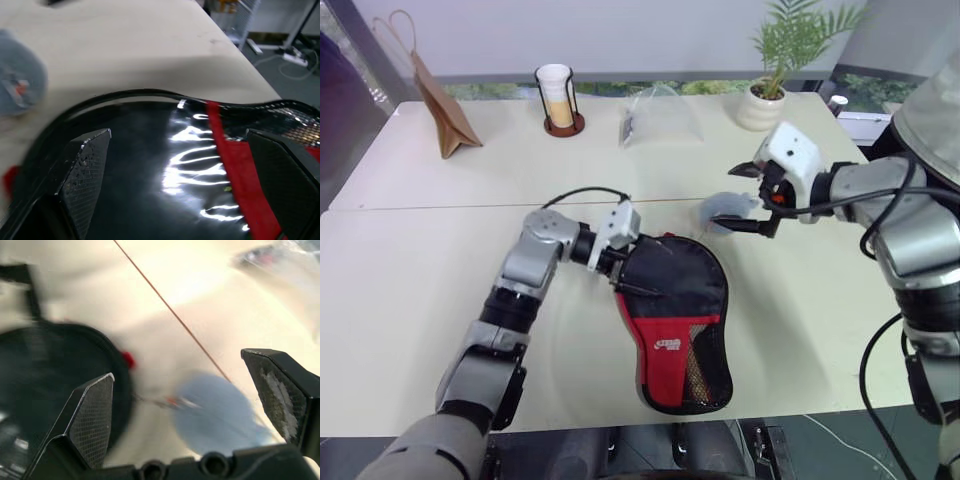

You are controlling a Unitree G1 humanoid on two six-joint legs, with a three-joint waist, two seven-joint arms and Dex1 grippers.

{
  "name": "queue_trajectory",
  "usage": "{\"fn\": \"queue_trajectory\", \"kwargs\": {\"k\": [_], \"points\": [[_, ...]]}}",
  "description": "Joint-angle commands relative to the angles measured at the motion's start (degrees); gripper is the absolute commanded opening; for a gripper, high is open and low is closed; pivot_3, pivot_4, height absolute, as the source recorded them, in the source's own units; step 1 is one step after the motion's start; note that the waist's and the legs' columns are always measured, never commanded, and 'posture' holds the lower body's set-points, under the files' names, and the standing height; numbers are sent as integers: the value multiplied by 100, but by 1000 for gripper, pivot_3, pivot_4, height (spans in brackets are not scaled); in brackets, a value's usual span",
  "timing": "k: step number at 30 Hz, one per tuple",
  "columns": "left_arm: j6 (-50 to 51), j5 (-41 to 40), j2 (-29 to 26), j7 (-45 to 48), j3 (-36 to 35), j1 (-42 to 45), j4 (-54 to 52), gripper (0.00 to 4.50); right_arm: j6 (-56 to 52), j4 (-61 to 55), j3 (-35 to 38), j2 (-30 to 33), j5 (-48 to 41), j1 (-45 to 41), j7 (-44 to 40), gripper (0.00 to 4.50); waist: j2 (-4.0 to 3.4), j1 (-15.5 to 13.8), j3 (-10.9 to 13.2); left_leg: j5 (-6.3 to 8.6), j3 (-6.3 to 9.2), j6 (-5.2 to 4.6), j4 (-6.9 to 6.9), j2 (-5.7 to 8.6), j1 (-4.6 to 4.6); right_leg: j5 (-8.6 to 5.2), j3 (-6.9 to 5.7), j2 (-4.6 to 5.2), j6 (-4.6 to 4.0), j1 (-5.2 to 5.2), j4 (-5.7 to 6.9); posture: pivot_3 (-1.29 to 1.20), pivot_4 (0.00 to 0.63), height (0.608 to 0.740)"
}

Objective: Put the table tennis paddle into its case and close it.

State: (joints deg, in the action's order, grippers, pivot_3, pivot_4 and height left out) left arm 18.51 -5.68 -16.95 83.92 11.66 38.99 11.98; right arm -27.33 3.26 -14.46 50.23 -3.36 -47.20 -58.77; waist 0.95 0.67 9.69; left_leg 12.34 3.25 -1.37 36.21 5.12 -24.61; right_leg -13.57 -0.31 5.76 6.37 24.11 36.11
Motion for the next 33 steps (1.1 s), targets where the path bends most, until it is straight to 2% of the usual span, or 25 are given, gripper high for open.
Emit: {"fn": "queue_trajectory", "kwargs": {"k": [1,6,11,19,25,28,29,33], "points": [[100,-73,-88,-337,208,-202,-528,4462,1378,1271,-375,18,735,-597,-211,4500,-6,14,3,-1,-1,1,-1,-1,1,0,0,-2,0,1,1,0,150,734],[120,49,-189,-782,532,-531,-753,4462,2637,3033,-817,-351,1378,-1311,-433,4500,-13,28,6,-9,-12,13,-9,-6,4,0,9,-12,-1,14,6,0,150,734],[97,131,-298,-1113,787,-821,-773,4462,3222,4364,-1014,-865,1734,-1835,-613,4500,-15,20,7,-17,-11,27,-12,-5,4,3,10,-17,-7,15,8,0,150,734],[20,152,-272,-1493,878,-800,-446,4462,3736,5791,-1111,-1406,2216,-2326,-503,4500,-19,18,7,-26,-9,42,-11,-3,10,7,9,-19,-13,10,9,0,150,734],[-20,162,-284,-1607,963,-864,-363,4462,3848,6341,-1049,-1691,2397,-2487,-497,4500,-21,26,6,-31,-9,51,-14,-3,13,8,10,-21,-13,10,11,0,150,734],[-4,156,-268,-1670,976,-887,-358,4500,3849,6427,-1017,-1767,2406,-2536,-521,3646,-23,26,5,-32,-9,53,-13,-3,16,8,10,-22,-13,8,12,0,150,734],[4,149,-262,-1684,980,-889,-365,4500,3851,6441,-1005,-1778,2407,-2550,-526,3067,-23,26,4,-32,-9,53,-13,-3,17,8,10,-22,-13,7,13,0,150,734],[46,123,-251,-1718,1010,-891,-375,4500,3891,6403,-968,-1735,2403,-2571,-617,1236,-25,23,4,-32,-8,52,-12,-3,20,8,10,-22,-13,3,15,0,150,734]]}}
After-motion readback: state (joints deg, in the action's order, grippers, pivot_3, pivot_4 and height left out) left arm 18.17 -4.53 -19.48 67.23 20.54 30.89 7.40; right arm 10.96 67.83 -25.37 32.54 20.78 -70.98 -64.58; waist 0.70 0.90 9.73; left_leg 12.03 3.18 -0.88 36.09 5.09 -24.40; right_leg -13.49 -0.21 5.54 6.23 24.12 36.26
